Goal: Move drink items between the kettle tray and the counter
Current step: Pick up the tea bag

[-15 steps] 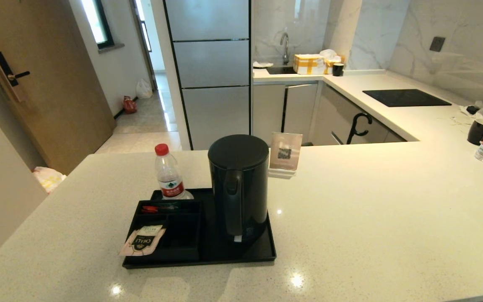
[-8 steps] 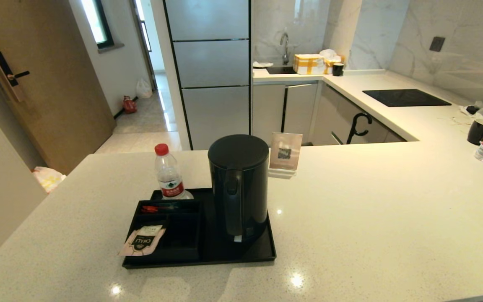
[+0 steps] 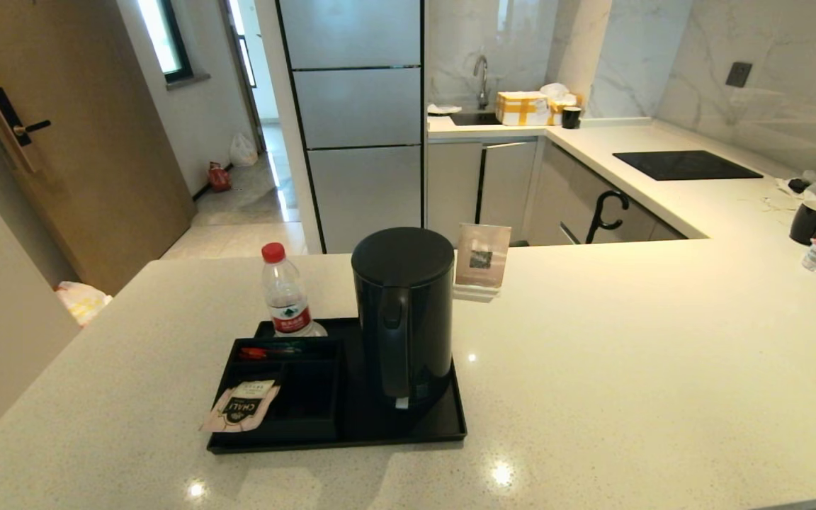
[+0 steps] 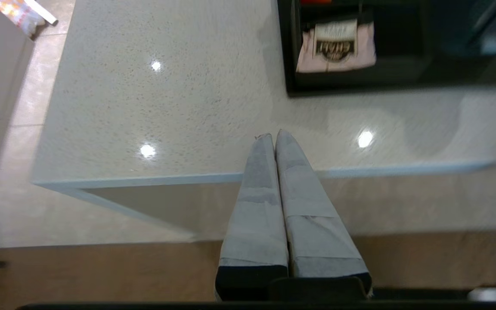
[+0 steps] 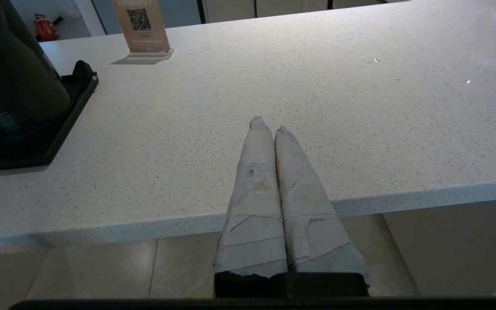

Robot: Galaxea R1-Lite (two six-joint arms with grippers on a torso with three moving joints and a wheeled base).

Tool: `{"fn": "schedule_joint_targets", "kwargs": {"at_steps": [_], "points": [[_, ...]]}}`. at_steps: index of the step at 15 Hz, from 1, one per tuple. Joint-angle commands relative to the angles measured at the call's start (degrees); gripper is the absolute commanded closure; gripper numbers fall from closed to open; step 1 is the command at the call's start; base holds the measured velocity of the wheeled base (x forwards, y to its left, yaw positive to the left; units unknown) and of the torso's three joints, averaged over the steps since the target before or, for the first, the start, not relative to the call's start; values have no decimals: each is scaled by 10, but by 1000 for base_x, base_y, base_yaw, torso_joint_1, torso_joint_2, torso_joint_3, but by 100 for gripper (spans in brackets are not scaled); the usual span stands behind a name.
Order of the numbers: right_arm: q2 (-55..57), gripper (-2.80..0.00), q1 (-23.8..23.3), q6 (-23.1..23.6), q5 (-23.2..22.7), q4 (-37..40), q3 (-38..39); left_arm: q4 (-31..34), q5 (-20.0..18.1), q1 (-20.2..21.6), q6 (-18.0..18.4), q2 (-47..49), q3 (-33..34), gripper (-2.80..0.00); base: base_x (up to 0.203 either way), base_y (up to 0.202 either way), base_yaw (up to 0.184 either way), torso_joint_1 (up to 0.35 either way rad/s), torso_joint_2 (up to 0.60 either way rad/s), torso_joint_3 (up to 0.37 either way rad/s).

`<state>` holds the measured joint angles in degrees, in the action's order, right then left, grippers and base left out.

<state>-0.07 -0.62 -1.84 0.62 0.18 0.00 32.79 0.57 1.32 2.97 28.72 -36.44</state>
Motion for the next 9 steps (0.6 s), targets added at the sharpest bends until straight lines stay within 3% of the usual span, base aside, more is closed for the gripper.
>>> {"fn": "schedule_joint_targets", "kwargs": {"at_steps": [1, 3, 6, 8, 9], "points": [[1, 0, 0, 0, 0, 0, 1, 5, 1, -5, 59, 92, -13, 0, 0, 0, 0, 0, 0, 0], [1, 0, 0, -1, 1, 0, 1, 9, 3, -10, 124, 225, -22, 0, 0, 0, 0, 0, 0, 0], [1, 0, 0, 0, 0, 0, 1, 15, 7, -42, 209, 430, -87, 0, 0, 0, 0, 0, 0, 0], [1, 0, 0, 0, 0, 0, 1, 19, 10, -64, 266, 482, -130, 0, 0, 0, 0, 0, 0, 0], [1, 0, 0, 0, 0, 0, 1, 19, 11, -65, 269, 483, -131, 0, 0, 0, 0, 0, 0, 0]]}}
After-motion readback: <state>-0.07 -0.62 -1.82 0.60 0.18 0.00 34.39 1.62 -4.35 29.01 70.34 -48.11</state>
